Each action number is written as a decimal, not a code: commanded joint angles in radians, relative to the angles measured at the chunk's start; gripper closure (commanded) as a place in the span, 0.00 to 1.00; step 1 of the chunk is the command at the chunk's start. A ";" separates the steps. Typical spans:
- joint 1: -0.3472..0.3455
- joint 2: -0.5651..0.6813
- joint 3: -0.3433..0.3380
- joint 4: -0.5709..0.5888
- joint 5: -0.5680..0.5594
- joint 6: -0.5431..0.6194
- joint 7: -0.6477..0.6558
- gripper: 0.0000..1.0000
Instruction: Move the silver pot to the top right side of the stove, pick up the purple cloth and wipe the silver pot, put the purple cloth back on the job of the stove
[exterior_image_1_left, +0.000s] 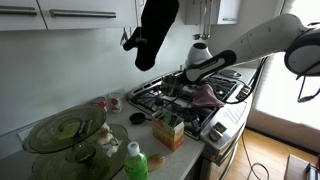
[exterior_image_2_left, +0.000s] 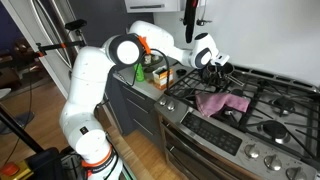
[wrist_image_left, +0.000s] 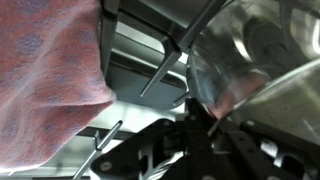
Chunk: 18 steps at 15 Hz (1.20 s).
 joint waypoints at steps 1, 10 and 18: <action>0.005 0.000 -0.053 -0.010 -0.051 0.005 0.107 0.99; -0.027 0.003 -0.052 0.001 -0.092 -0.007 0.162 0.94; -0.024 0.055 -0.101 0.086 -0.100 -0.047 0.277 0.99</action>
